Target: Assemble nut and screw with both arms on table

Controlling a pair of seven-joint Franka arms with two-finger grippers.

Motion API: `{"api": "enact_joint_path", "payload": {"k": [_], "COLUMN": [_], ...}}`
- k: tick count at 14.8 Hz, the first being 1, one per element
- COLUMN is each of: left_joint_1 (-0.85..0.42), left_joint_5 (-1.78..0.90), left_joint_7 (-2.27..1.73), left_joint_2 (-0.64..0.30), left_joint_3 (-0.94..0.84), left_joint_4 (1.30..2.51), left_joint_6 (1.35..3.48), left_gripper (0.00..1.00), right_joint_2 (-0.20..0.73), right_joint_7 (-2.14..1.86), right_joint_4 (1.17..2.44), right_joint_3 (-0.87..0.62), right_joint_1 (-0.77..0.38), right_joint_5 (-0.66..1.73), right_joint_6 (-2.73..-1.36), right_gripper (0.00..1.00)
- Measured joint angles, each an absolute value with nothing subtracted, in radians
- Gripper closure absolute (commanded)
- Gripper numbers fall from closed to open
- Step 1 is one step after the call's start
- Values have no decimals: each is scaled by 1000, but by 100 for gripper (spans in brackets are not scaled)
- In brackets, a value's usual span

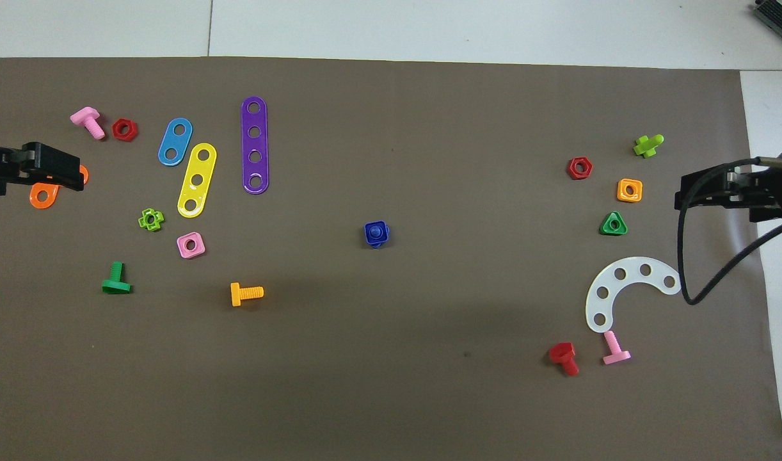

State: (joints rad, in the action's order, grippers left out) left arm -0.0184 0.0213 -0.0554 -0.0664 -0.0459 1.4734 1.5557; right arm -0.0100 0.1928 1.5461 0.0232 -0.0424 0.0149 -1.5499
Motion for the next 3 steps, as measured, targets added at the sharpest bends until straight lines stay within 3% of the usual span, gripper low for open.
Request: {"api": "enact_joint_path", "payload": {"k": [3], "left_joint_1": [-18], "left_joint_5": [26], "left_joint_7": [-26], "left_joint_2": [-62], "left_joint_3": [-46], "left_joint_4": [1473], "left_joint_6": [1553], "left_gripper": [1], "right_joint_2": [-10], "right_joint_7": [193], "right_joint_4": [1549], "right_joint_3": [23], "right_joint_1": [-42], "right_joint_5": [15], "right_joint_6": [-1561], "right_gripper": [0]}}
